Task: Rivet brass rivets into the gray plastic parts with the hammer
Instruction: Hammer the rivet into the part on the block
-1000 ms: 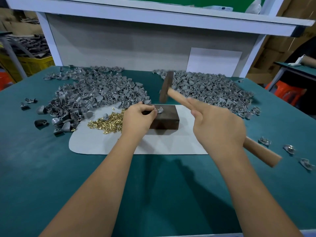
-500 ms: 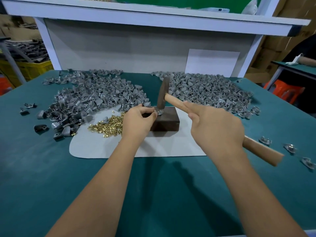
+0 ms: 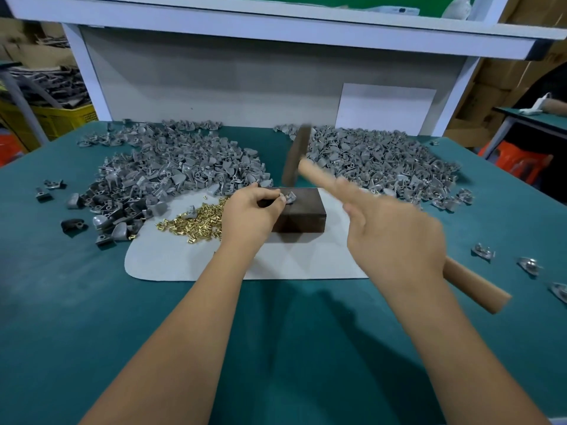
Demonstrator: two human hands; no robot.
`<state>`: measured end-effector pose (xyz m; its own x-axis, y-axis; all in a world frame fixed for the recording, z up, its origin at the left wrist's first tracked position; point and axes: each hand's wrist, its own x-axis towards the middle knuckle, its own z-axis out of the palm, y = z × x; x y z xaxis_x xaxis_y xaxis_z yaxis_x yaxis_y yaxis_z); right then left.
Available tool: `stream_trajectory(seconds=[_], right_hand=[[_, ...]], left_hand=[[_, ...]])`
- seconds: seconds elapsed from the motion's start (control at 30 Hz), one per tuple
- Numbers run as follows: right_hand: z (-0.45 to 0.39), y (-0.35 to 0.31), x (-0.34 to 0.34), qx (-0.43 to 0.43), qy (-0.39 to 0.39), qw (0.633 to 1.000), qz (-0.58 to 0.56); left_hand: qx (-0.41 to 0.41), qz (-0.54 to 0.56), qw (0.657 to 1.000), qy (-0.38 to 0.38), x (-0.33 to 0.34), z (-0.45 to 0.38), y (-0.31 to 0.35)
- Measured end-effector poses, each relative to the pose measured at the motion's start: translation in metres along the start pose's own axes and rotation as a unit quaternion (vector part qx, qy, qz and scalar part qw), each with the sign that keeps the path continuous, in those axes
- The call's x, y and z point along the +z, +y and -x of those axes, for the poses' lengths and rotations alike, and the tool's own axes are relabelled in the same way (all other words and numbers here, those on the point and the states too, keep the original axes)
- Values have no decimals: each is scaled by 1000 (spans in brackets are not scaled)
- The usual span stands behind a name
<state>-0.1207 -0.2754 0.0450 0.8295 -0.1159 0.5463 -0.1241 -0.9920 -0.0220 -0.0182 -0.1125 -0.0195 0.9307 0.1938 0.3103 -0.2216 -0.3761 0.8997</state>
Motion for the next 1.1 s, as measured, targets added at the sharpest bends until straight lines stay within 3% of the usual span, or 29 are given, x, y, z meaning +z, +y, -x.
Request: stream_trajectory(seconds=[0.1,0.27,0.4,0.57,0.77,0.97,1.1], right_hand=[[3,2,2,2,-32,999,-9],[0,5,0,40,48,995,-72],[2,8,3,-2,-28,999,-23],[1,10,5,28,42,994,-100],[-7,6,2,-21,-23,999,-19],[-34,11,11,62,13,970,-235],[-40,12,36,139,-70,949,-275]], left_hand=[[4,-7,1000,-4,0,-1,-1],[13,-31,999,4,1,-1,-1],[4,-15,1000,-9,0,-2,-2],[-3,-32,999,11,2,-3,-1],[4,-35,999,1,-1,0,1],[-9,-17,1000,-9,-3,1,1],[-5,0,999,-32,-6,0,3]])
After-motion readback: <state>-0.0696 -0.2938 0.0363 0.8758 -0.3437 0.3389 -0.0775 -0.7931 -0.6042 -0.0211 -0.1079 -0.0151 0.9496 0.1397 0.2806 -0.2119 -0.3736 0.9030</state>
